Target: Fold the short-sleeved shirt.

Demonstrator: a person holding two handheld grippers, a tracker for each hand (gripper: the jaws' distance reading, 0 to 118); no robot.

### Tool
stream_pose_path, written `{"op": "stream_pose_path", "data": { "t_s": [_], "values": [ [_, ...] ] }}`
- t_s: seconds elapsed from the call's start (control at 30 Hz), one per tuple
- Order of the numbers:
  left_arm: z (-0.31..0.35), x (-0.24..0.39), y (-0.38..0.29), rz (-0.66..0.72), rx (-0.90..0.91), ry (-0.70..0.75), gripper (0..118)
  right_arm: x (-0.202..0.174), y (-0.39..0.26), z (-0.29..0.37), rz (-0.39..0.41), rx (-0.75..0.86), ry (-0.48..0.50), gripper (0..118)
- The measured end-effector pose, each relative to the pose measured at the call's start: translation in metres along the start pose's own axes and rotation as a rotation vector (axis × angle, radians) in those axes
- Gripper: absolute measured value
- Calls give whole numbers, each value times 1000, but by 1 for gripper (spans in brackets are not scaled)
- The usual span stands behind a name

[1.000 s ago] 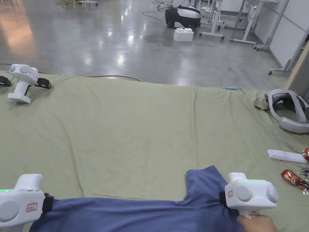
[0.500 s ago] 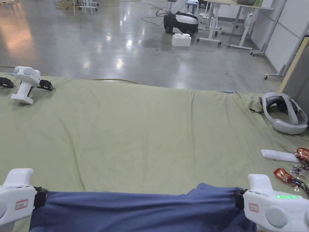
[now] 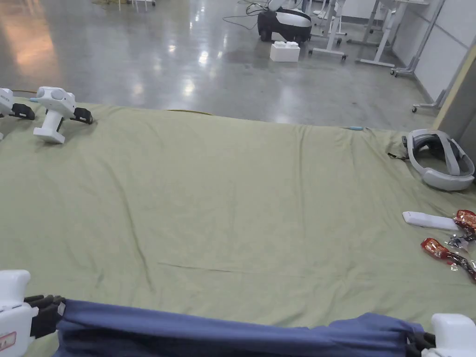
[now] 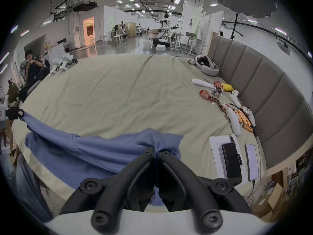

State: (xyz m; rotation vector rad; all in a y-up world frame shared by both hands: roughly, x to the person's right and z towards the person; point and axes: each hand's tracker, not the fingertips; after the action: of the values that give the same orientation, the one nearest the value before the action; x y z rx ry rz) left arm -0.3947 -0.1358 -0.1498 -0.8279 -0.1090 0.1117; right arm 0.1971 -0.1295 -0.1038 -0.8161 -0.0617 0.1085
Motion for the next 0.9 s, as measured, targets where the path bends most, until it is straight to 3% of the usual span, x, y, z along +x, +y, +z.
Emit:
{"op": "stream_pose_path", "data": {
  "t_s": [0.23, 0.3, 0.57, 0.6, 0.63, 0.7, 0.73, 0.9],
  "values": [
    [-16, -11, -63, 10, -161, 7, 7, -11, -60, -16, 94, -144, -64, 5],
    [-26, -19, -77, 9, -191, 18, 7, -14, -72, -23, 90, -148, -52, 5],
    [-36, -24, -82, 35, -184, 34, 11, -28, -88, -41, 129, -195, -78, 5],
    [-36, -24, -80, 34, -182, 39, 17, -28, -87, -39, 138, -187, -82, 8],
    [-36, -23, -77, 28, -180, 50, 27, -30, -85, -35, 147, -176, -97, 17],
    [-30, -14, -71, -14, -168, 114, 58, -31, -78, -26, 143, -165, -110, 55],
    [-28, -13, -67, -26, -158, 122, 64, -30, -74, -18, 129, -147, -107, 59],
    [-13, -2, -38, -10, -14, 72, 64, -34, -34, 14, 34, 61, -66, 64]
  ]
}}
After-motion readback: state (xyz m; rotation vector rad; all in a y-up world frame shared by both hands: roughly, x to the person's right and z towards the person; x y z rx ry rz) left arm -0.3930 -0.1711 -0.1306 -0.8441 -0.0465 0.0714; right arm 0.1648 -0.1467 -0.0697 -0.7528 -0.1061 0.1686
